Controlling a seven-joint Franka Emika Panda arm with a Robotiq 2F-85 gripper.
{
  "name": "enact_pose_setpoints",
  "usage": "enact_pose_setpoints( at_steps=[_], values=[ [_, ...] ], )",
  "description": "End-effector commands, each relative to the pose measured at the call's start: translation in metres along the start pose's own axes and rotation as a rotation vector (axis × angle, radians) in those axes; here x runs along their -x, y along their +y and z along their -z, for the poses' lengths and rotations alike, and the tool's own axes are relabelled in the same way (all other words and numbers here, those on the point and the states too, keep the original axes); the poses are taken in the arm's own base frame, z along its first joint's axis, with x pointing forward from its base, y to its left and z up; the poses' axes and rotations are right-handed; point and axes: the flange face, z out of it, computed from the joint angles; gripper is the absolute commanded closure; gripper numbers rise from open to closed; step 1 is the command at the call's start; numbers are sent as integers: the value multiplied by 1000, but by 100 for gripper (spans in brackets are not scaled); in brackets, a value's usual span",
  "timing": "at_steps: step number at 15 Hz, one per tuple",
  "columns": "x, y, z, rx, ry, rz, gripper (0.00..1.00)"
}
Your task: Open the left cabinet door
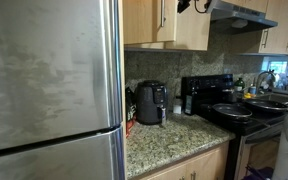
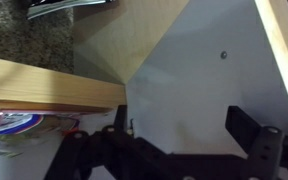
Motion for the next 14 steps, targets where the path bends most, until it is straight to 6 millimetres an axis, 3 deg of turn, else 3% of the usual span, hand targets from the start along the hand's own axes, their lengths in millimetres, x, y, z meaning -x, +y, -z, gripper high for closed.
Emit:
enact_pose_setpoints(
  at_steps=[1,5,6,7,9,13,14],
  values=[
    [19,-44,-33,-131,-29,11,0],
    [33,-96,-78,-205,-105,84,0],
    [36,-103,-85,-192,-123,114,0],
    [42,-97,-86,-121,-192,177,0],
    [50,-79,-62,-51,-261,228,0],
    [69,-49,15,133,-405,302,0],
    [58,-53,-16,72,-351,269,0]
  ],
)
